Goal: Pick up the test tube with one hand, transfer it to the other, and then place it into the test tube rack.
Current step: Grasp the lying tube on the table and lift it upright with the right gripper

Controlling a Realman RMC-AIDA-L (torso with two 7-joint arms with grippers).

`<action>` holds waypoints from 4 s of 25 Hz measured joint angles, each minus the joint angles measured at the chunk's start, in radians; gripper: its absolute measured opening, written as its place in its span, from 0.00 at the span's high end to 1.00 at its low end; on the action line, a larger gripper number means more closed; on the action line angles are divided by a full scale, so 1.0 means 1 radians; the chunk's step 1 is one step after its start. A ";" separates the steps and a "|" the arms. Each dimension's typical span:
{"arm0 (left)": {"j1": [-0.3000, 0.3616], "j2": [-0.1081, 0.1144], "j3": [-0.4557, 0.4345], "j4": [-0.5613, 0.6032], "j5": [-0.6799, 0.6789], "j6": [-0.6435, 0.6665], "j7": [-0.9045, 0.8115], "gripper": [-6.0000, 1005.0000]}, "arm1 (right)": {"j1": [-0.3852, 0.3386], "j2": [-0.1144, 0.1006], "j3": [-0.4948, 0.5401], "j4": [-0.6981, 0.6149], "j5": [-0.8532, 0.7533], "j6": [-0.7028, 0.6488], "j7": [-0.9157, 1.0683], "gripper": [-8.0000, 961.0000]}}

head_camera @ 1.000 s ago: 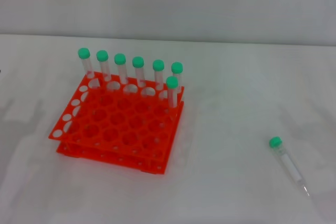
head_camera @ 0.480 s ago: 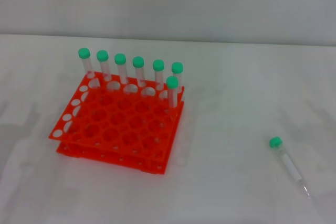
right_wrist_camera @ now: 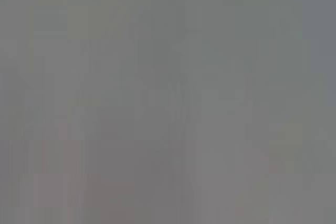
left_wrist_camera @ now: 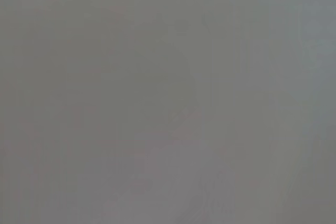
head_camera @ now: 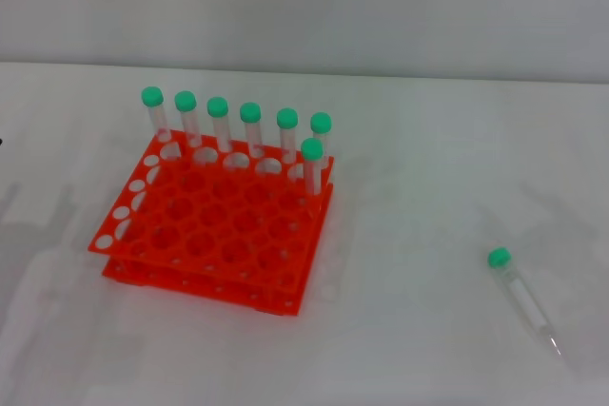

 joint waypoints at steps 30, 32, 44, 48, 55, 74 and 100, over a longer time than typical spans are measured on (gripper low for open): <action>-0.044 0.005 0.000 -0.026 0.010 -0.074 -0.025 0.22 | 0.228 0.037 -0.369 -0.956 -1.195 -0.301 1.378 0.28; -0.043 0.006 0.000 -0.026 0.010 -0.076 -0.025 0.22 | 0.236 0.037 -0.391 -0.956 -1.195 -0.297 1.396 0.28; -0.049 0.015 0.000 -0.026 0.010 -0.080 -0.025 0.23 | 0.377 0.041 -0.493 -0.797 -1.292 -0.238 1.458 0.28; -0.049 0.015 0.000 -0.026 0.010 -0.080 -0.025 0.23 | 0.399 0.046 -0.541 -0.754 -1.337 -0.210 1.486 0.28; -0.048 0.015 0.000 -0.026 0.010 -0.080 -0.025 0.24 | 0.401 0.050 -0.614 -0.740 -1.356 -0.186 1.514 0.28; -0.047 0.006 0.000 -0.026 0.010 -0.077 -0.025 0.25 | 0.402 0.048 -0.696 -0.656 -1.370 -0.074 1.524 0.36; -0.052 0.005 0.000 -0.026 0.010 -0.079 -0.025 0.26 | 0.427 0.050 -0.739 -0.608 -1.438 -0.047 1.525 0.73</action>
